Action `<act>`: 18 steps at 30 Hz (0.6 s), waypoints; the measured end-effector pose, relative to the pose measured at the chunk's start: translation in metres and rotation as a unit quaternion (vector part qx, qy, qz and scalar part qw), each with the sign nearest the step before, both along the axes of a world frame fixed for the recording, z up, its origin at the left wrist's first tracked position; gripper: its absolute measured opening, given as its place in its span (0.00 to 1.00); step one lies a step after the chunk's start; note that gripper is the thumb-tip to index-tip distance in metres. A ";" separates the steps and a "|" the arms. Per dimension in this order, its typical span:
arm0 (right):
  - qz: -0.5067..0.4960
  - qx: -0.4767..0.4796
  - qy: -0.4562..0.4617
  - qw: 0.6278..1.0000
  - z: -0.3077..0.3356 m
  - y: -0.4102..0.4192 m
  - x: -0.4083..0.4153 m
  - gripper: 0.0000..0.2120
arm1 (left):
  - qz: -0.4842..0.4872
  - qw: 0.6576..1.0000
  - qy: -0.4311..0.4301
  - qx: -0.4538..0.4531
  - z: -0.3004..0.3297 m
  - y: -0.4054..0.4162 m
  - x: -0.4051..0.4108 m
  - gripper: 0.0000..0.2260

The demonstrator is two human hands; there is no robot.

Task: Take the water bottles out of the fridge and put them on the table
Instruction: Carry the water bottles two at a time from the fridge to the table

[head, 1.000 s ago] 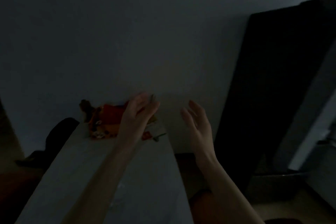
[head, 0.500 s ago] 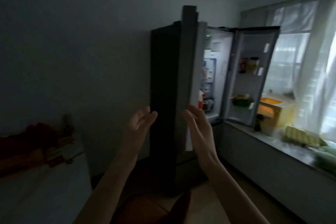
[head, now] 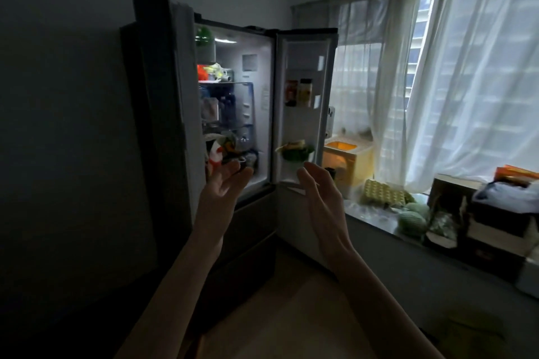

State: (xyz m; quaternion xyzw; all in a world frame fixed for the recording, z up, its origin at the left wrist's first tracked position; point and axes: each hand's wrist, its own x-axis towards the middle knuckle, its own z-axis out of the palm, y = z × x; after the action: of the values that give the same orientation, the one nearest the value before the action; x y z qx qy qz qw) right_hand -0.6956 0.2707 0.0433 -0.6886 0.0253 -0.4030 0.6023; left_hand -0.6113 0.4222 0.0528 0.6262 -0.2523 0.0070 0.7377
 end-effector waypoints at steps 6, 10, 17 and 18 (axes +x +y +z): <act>-0.014 -0.011 0.013 1.000 -0.008 -0.090 0.077 0.27 | -0.013 1.000 0.001 -0.020 -0.012 -0.099 0.076 0.31; -0.019 -0.014 0.011 1.000 0.008 -0.149 0.137 0.24 | -0.006 1.000 0.001 -0.022 -0.008 -0.161 0.139 0.33; -0.007 0.013 0.020 1.000 0.012 -0.238 0.254 0.29 | 0.031 0.999 -0.022 0.024 -0.005 -0.239 0.247 0.36; 0.001 0.012 0.022 1.000 0.010 -0.250 0.274 0.30 | 0.040 0.998 -0.030 0.025 -0.005 -0.250 0.264 0.37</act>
State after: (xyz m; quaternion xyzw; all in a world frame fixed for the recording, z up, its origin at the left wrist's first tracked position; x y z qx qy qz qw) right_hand -0.4218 0.0206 0.0535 -0.6897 0.0428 -0.3873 0.6102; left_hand -0.3476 0.1726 0.0482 0.6537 -0.2489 0.0489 0.7130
